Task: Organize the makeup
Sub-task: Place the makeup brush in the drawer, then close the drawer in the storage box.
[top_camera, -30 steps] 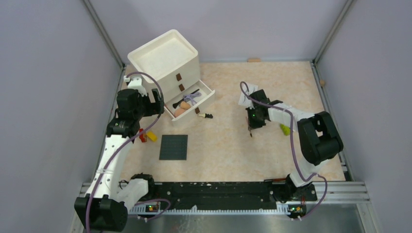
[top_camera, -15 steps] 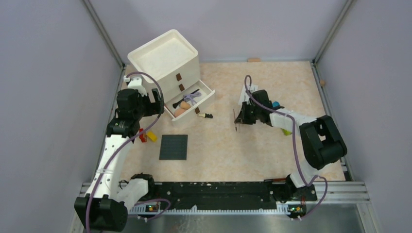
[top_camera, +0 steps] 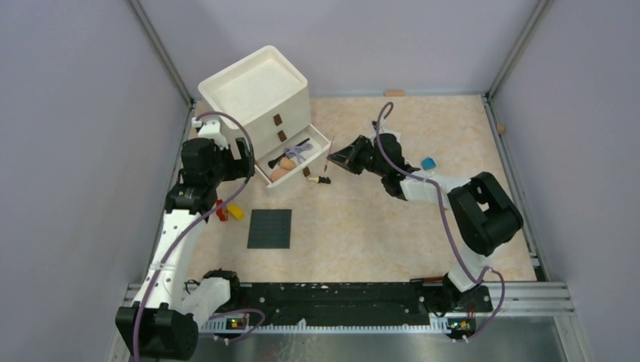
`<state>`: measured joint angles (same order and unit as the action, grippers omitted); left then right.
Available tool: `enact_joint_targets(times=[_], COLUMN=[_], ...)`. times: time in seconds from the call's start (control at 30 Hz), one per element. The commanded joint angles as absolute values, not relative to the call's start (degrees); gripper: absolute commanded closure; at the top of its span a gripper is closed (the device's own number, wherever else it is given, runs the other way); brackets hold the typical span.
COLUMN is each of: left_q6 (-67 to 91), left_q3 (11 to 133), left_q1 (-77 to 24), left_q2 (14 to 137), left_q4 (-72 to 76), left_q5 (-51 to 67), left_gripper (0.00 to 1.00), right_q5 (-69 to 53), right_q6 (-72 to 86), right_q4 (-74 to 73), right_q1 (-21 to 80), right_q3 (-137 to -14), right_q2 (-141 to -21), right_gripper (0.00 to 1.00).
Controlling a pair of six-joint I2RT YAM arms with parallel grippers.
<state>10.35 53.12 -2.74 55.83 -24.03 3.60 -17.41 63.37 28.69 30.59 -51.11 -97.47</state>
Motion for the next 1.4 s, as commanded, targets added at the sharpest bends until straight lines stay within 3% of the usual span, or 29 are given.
enact_joint_targets(times=[0.0, 0.2, 0.37, 0.47, 0.87, 1.23, 1.37], left_q6=[10.4, 10.2, 10.1, 10.0, 10.1, 10.2, 10.2], left_q3=[53.3, 53.1, 53.0, 53.0, 53.0, 53.2, 53.2], left_q1=[-2.9, -2.9, -2.9, -2.9, -2.9, -2.9, -2.9], left_q2=[54.2, 54.0, 53.8, 53.7, 53.8, 54.1, 54.0], left_q4=[-22.2, -22.2, -22.2, -22.2, -22.1, -22.1, -22.1], left_q5=[3.1, 2.7, 2.2, 1.9, 2.3, 3.2, 2.9], left_gripper=[0.01, 0.01, 0.01, 0.01, 0.01, 0.01, 0.01], right_q5=[-10.4, -7.4, -10.1, -10.1, -6.1, 2.6, 11.2], right_q6=[68.7, 69.8, 67.3, 65.1, 46.4, 33.9, 33.1], right_q4=[36.2, 34.4, 30.9, 30.2, 18.5, -1.2, -11.6], right_q1=[35.1, 37.7, 38.1, 38.1, 35.9, 27.8, 24.0], right_q3=[-59.2, -70.5, -77.9, -77.7, -71.4, -51.8, -47.3], right_q2=[-101.1, -109.1, -113.8, -112.9, -98.7, -74.2, -65.9], right_gripper=[1.00, 1.00, 0.66, 0.56, 0.55, 0.55, 0.45])
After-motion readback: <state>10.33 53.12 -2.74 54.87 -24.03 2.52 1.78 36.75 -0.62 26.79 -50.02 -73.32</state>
